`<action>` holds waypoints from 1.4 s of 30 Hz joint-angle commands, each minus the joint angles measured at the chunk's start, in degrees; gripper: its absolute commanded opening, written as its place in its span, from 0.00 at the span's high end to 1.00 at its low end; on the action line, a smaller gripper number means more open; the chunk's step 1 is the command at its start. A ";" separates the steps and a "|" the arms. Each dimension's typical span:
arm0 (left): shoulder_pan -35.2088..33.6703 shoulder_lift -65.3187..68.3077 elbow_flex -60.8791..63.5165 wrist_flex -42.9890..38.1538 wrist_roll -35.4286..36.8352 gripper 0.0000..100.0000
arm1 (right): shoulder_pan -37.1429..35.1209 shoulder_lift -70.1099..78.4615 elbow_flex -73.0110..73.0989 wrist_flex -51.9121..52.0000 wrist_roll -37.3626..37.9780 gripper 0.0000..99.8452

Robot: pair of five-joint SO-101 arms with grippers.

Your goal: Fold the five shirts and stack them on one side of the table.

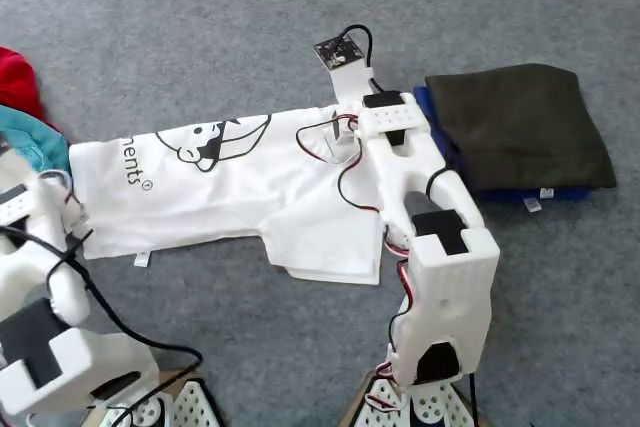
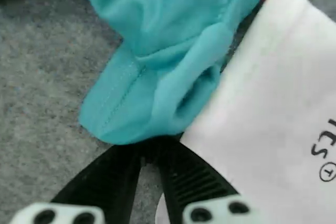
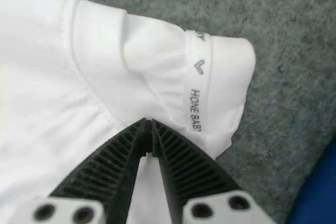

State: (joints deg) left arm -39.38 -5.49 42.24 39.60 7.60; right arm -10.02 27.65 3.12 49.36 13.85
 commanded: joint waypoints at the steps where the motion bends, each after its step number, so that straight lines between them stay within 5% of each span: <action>1: -0.22 -0.97 -2.59 -1.05 -0.26 0.97 | 0.18 -0.13 -2.95 -0.18 0.53 0.99; 7: 3.38 -4.92 -11.47 8.79 -0.18 0.97 | 0.18 -0.13 -2.95 -0.18 0.53 0.99; 11: 6.11 -10.02 -20.53 13.98 8.09 0.97 | 0.18 -0.13 -2.95 -0.18 0.53 0.99; 17: 16.66 -0.09 -20.62 -2.37 10.90 0.97 | 0.18 -0.13 -2.95 -0.18 0.53 0.99; 26: 9.98 29.36 -37.67 0.79 10.90 0.97 | 0.18 -0.13 -2.86 -0.18 0.62 0.99; 35: 9.10 29.45 -46.37 6.33 10.73 0.97 | 0.18 -0.13 -2.86 -0.09 0.62 0.99; 42: 9.63 17.32 -54.64 27.87 10.55 0.97 | 0.18 -0.04 -2.86 -0.09 0.62 0.99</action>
State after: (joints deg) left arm -29.10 19.47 -7.69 59.47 18.07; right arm -10.11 27.74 3.12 49.36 14.02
